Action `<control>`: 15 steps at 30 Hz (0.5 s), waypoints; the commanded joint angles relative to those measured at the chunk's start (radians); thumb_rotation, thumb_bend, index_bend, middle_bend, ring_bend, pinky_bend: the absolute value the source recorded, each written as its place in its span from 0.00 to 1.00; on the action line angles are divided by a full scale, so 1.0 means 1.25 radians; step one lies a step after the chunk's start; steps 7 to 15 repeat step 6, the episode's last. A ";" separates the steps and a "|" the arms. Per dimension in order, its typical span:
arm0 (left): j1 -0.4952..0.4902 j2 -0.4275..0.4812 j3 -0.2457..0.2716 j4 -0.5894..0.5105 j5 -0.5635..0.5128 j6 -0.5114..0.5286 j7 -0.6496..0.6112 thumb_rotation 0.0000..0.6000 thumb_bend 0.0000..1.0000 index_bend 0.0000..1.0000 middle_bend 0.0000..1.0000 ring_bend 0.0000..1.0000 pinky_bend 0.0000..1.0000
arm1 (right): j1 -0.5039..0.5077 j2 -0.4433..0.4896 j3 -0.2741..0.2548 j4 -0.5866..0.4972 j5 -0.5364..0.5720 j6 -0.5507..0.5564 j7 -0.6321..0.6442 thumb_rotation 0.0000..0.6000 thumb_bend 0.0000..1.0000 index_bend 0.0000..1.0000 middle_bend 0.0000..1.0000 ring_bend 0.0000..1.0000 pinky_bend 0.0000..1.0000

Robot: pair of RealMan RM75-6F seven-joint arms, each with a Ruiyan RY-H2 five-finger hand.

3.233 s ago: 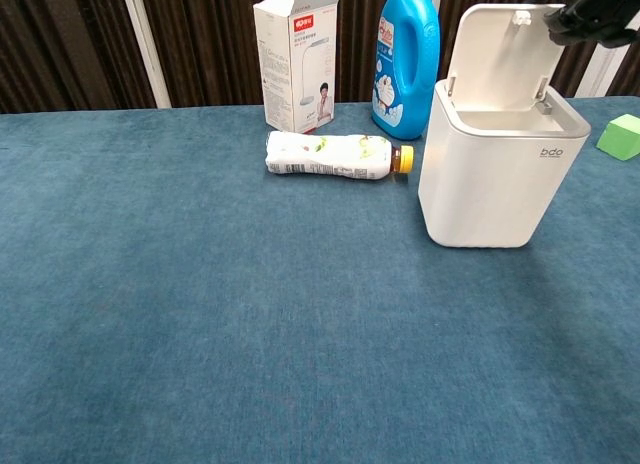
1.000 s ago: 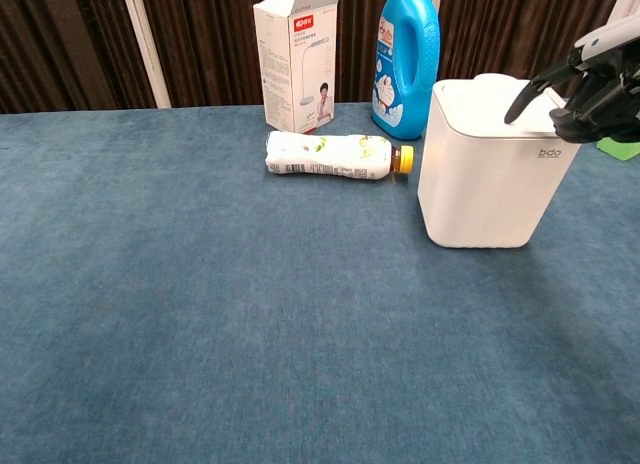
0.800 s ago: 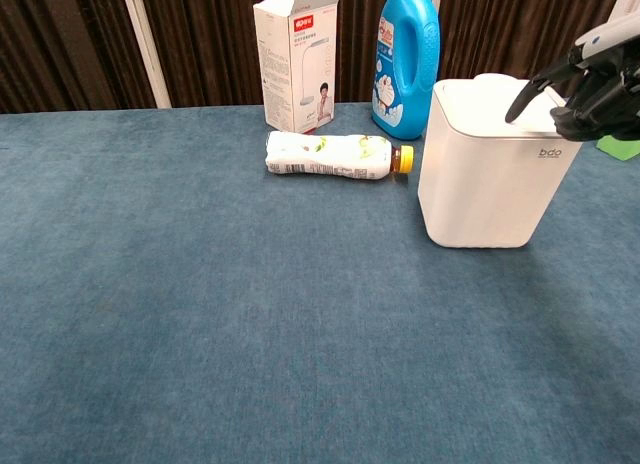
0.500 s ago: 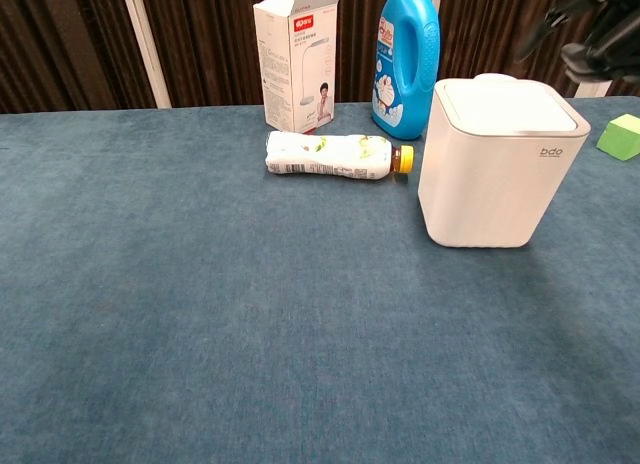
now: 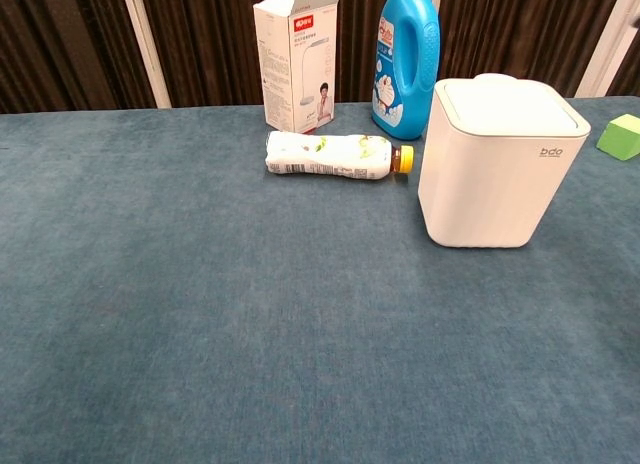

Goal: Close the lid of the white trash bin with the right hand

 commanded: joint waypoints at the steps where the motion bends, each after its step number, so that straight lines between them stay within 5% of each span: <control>1: 0.004 0.000 0.002 0.000 0.004 0.008 0.008 1.00 0.00 0.00 0.00 0.00 0.00 | -0.185 -0.119 -0.104 0.190 -0.205 0.199 -0.009 1.00 0.18 0.00 0.00 0.00 0.00; 6: 0.008 -0.007 0.005 0.003 0.010 0.014 0.027 1.00 0.00 0.00 0.00 0.00 0.00 | -0.249 -0.151 -0.102 0.289 -0.238 0.243 0.035 1.00 0.18 0.00 0.00 0.00 0.00; 15: 0.008 -0.007 0.005 0.003 0.010 0.014 0.027 1.00 0.00 0.00 0.00 0.00 0.00 | -0.249 -0.151 -0.102 0.289 -0.238 0.243 0.035 1.00 0.18 0.00 0.00 0.00 0.00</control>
